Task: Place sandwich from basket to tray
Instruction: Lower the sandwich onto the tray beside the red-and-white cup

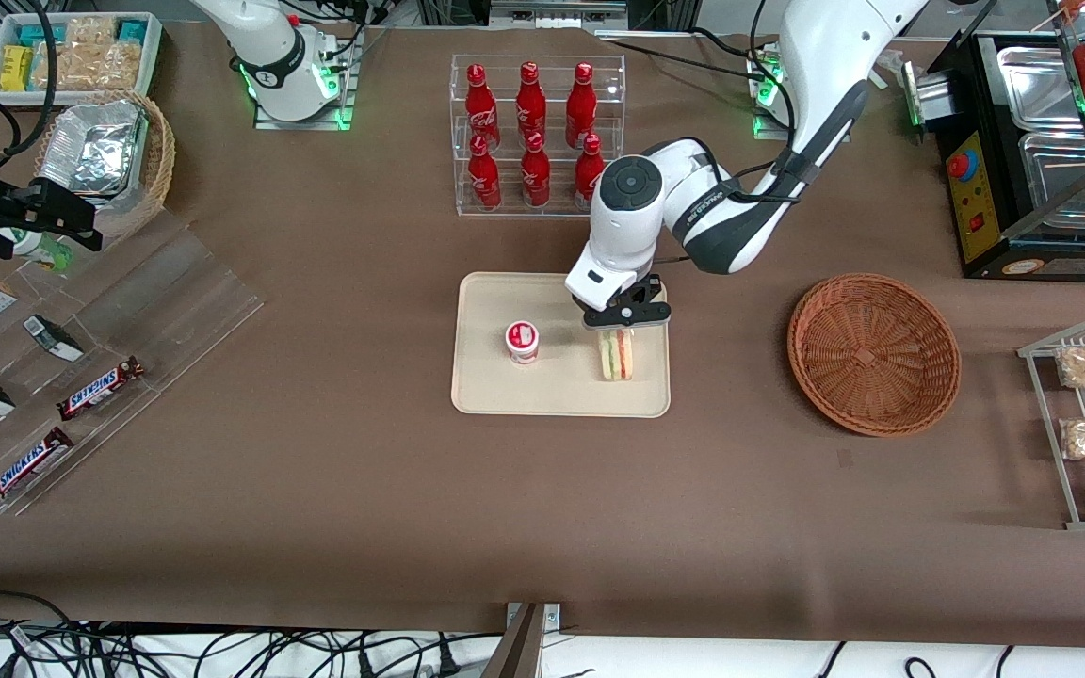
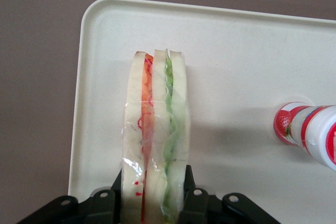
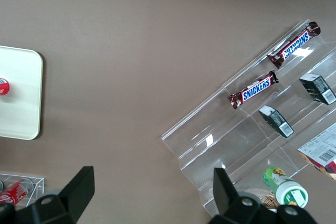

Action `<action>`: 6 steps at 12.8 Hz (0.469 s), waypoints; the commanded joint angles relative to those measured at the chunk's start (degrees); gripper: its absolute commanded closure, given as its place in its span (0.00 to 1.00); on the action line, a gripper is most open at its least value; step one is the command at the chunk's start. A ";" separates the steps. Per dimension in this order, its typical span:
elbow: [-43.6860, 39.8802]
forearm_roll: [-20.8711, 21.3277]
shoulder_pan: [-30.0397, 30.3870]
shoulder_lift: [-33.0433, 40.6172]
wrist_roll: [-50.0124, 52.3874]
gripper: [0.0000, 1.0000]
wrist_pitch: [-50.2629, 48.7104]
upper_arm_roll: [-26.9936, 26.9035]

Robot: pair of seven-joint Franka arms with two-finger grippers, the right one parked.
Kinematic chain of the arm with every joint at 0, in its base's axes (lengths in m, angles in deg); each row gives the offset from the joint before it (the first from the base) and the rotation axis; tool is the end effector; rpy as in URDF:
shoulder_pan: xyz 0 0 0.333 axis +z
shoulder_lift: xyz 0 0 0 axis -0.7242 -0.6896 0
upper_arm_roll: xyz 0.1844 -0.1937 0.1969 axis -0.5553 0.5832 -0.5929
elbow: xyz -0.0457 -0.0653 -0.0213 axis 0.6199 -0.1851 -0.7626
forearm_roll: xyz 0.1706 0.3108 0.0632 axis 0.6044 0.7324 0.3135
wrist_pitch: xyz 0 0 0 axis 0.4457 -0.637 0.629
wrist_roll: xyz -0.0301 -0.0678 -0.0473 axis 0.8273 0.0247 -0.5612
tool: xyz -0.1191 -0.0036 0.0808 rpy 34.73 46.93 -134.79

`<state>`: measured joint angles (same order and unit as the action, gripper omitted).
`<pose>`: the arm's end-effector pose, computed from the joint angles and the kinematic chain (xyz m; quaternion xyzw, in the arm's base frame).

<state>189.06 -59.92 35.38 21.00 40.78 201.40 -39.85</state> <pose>0.4958 -0.3901 0.2592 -0.9979 -0.0613 -0.0202 0.0087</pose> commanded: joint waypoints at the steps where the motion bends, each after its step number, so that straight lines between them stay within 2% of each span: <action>1: -1.38 2.25 -1.02 -1.29 1.25 0.57 0.07 -0.30; 6: -1.46 7.95 -1.20 -3.31 5.29 0.56 0.51 -0.21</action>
<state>189.06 -54.69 35.00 19.09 43.69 201.58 -39.86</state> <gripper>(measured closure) 0.555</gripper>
